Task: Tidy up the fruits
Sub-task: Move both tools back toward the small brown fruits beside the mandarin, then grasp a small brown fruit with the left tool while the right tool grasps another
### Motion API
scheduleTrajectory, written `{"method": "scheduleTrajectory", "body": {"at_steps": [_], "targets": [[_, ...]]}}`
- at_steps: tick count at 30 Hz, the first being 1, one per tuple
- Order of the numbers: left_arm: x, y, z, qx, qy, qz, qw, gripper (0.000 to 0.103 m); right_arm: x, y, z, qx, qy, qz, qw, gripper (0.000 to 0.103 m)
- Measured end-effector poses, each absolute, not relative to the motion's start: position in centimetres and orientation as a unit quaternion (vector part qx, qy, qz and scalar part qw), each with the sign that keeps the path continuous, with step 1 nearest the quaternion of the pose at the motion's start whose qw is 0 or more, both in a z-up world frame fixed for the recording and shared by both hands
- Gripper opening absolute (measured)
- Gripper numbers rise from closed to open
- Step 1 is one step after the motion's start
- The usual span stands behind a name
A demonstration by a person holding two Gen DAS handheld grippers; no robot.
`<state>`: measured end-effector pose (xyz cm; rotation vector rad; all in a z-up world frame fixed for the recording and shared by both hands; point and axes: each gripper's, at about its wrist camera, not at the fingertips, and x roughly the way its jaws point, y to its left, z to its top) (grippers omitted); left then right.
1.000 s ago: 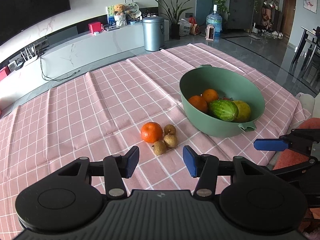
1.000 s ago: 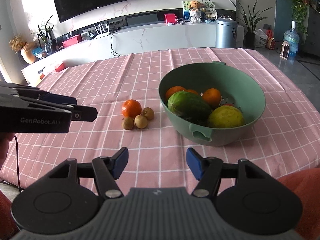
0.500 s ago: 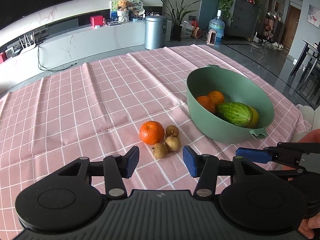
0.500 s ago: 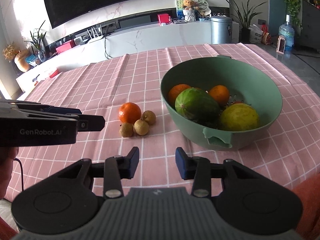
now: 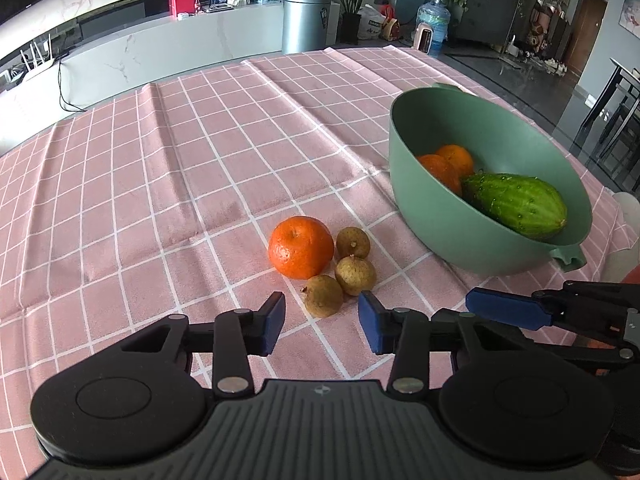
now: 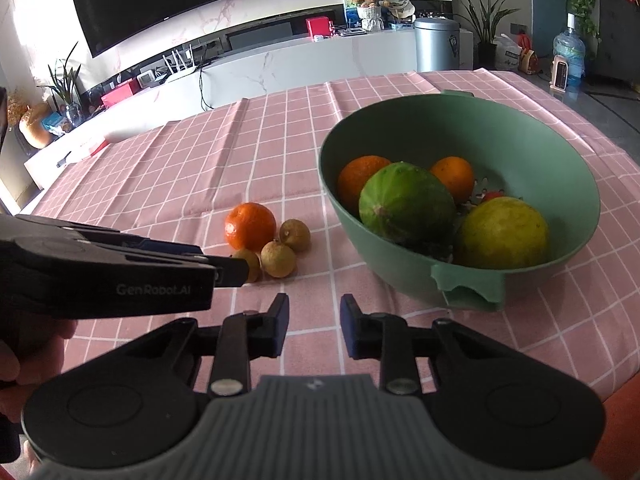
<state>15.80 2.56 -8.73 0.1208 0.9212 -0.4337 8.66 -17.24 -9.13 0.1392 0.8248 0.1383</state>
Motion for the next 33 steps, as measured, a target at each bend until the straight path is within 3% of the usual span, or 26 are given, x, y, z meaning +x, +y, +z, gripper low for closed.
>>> {"method": "scheduleTrajectory", "body": {"at_steps": [7,14,23,26,28,33], "targets": [[16.4,2.0,-9.7,0.082,0.442,-0.209,0.868,0.041,9.4,-17.2,-9.6,0.077,0.405,0.069,0.908,0.021],[16.4,1.9,-9.9,0.085,0.440,-0.213,0.868,0.029,10.1,-17.3,-10.0,0.093,0.409,0.069,0.905,0.020],[15.9,3.4,-8.3,0.076,0.446,-0.170,0.876,0.028,11.0,-16.1,-10.3,0.090,0.406,0.087,0.905,0.021],[15.7,4.3,-7.8,0.066,0.444,-0.156,0.880,0.028,11.3,-15.3,-10.4,0.077,0.403,0.091,0.907,0.023],[15.8,4.8,-7.5,0.057,0.443,-0.147,0.883,0.028,11.6,-14.9,-10.5,0.063,0.399,0.091,0.910,0.031],[16.1,5.6,-7.2,0.039,0.440,-0.130,0.888,0.028,13.0,-14.2,-10.9,0.052,0.407,0.096,0.907,0.031]]}}
